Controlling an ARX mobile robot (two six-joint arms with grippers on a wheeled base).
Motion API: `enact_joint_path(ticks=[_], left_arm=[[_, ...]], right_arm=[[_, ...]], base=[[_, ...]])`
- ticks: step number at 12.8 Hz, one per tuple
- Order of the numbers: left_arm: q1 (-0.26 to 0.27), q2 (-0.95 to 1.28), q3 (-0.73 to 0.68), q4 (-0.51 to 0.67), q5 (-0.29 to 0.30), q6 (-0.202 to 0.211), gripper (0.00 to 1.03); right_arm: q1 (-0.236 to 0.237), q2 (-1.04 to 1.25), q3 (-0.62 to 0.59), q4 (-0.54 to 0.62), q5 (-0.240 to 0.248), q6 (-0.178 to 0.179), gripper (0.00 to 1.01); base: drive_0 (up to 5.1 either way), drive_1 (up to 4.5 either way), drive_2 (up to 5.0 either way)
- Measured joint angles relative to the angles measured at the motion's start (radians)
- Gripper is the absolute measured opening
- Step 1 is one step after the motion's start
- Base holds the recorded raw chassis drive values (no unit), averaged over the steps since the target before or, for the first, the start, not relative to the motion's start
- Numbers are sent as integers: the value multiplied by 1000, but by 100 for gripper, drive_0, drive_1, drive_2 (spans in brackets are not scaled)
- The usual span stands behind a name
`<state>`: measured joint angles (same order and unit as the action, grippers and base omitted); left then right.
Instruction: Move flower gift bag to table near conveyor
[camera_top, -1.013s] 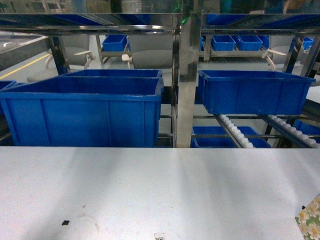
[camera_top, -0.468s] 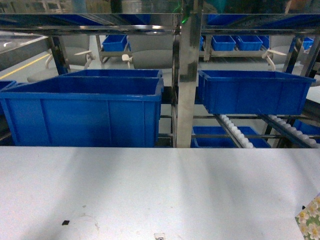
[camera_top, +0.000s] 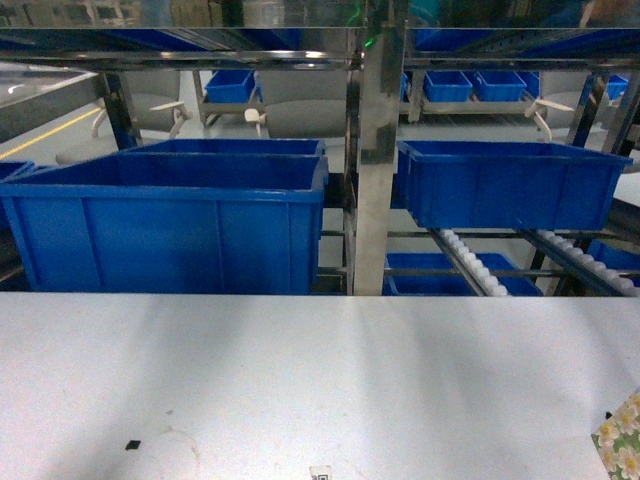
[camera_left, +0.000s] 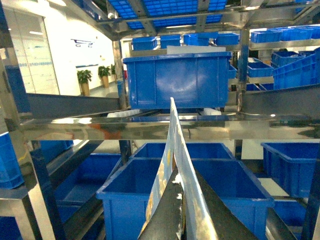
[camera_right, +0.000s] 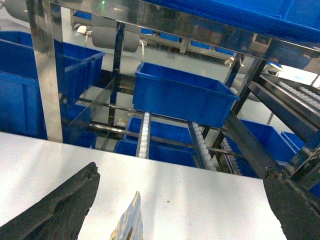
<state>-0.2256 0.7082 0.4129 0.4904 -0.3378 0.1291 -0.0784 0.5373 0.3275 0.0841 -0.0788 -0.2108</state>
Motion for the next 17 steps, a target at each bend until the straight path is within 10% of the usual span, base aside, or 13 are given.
enact_joint_path(ticks=[8,17], left_arm=[[-81,554,39,365,-69,16,2],[-80,922,-20,609,-90,-81,2]], right_arm=[[0,-2,0,1,0,0,98],[0,-2,0,1,0,0,98]], base=[[0,0,0],[0,0,0]])
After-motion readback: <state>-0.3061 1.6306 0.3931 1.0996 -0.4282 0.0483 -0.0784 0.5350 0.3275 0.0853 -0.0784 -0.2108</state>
